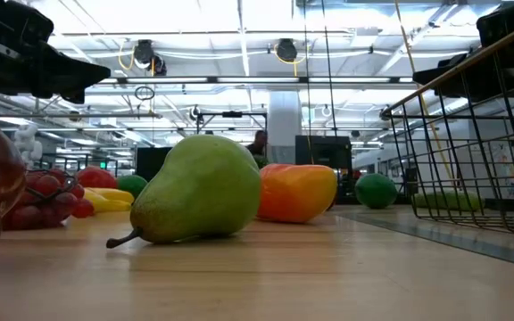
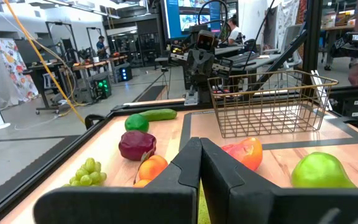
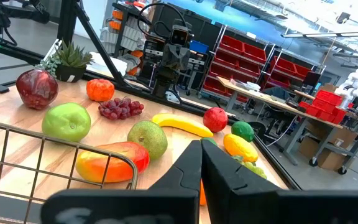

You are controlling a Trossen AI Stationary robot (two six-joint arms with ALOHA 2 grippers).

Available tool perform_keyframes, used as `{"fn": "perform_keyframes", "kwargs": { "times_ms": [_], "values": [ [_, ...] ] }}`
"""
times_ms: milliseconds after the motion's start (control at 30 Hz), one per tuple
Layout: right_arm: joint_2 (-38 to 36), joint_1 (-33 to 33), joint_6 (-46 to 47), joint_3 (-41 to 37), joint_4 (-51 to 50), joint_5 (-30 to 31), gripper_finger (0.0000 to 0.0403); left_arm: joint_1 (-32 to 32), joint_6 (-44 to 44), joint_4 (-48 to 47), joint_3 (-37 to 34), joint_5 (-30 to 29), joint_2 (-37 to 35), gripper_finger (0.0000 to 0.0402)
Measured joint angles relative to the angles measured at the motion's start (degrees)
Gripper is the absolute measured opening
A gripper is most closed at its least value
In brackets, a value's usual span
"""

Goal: Build produce basket

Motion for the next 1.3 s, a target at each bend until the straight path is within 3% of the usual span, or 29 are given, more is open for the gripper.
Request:
{"fn": "perform_keyframes", "kwargs": {
  "times_ms": [1100,1300],
  "values": [
    [0.0,0.0,-0.06,0.0,-0.01,0.0,0.0,0.01,0.0,0.01,0.01,-0.01,-0.01,0.001],
    [0.0,0.0,-4.52,0.0,0.0,0.0,0.0,0.0,0.0,0.0,0.0,-0.02,-0.02,0.001]
  ]
}}
